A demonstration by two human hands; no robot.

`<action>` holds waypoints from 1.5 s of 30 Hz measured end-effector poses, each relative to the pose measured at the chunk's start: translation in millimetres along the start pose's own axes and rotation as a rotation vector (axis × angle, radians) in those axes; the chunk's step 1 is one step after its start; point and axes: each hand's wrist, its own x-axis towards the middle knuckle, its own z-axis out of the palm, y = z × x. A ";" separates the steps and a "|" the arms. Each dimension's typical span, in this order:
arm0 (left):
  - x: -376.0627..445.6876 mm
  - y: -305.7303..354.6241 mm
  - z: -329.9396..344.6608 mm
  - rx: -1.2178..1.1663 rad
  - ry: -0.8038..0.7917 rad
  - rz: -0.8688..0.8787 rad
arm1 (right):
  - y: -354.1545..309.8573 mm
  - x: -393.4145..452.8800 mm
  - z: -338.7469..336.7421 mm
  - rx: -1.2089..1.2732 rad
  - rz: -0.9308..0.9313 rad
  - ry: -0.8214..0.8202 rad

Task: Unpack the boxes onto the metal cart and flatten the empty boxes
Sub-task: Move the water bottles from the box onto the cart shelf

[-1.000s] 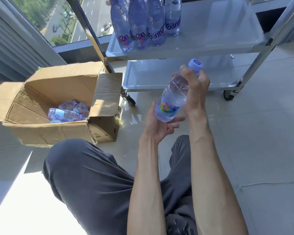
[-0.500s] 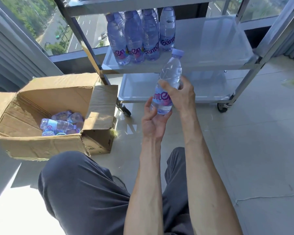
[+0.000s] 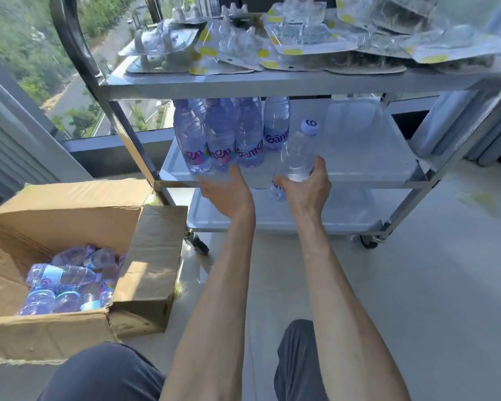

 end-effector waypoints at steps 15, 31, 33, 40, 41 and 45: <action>49.1 -4.1 79.0 0.068 0.074 0.155 | 14.7 99.7 91.1 0.072 -0.266 -0.003; 61.0 -17.2 91.6 0.120 0.136 0.195 | 25.3 149.2 136.2 -0.010 -0.163 -0.024; 63.2 -18.7 90.5 0.139 0.145 0.200 | 25.4 152.6 134.5 -0.034 -0.165 -0.045; 58.2 -17.9 75.8 0.189 0.055 0.198 | 50.2 127.9 115.7 -0.274 -0.030 0.019; 55.4 -20.0 68.8 0.219 0.029 0.226 | 47.4 118.9 112.1 -0.344 0.017 0.075; 53.9 -27.4 29.7 0.334 -0.079 0.358 | 47.9 68.8 105.8 -0.349 -0.036 0.191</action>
